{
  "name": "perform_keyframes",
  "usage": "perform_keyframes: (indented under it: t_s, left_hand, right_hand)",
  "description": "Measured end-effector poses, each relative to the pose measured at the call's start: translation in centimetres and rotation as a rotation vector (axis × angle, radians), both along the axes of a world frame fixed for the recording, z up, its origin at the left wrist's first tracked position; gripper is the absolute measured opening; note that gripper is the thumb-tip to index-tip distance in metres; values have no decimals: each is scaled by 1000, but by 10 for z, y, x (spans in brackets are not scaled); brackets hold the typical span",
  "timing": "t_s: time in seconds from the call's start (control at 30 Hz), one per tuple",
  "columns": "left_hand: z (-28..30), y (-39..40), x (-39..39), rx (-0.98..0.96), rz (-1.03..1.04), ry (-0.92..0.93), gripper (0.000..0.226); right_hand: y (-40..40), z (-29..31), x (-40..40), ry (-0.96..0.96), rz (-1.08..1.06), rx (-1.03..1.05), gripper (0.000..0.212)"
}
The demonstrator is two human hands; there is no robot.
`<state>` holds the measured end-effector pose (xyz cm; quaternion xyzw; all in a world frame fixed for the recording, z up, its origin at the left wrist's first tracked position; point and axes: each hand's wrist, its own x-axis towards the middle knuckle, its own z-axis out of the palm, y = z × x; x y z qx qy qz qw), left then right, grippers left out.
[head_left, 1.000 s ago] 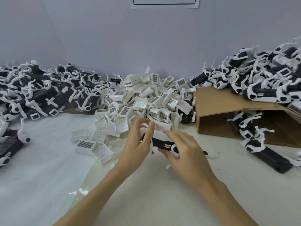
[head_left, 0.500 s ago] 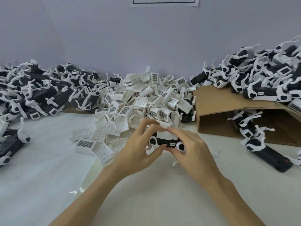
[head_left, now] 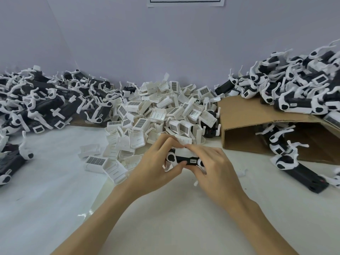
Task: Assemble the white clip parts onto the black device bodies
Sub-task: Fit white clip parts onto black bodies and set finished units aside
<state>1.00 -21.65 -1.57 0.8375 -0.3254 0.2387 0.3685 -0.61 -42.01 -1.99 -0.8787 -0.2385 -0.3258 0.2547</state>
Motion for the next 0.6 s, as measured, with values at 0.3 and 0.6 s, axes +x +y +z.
perform_keyframes:
  t_s: [0.3, 0.6]
  left_hand:
    - [4, 9, 1, 100, -75, -75, 30]
    - [2, -4, -2, 343, -74, -406, 42]
  right_hand:
    - [-22, 20, 2, 649, 377, 456, 38]
    - [-34, 9, 10, 596, 187, 103, 26]
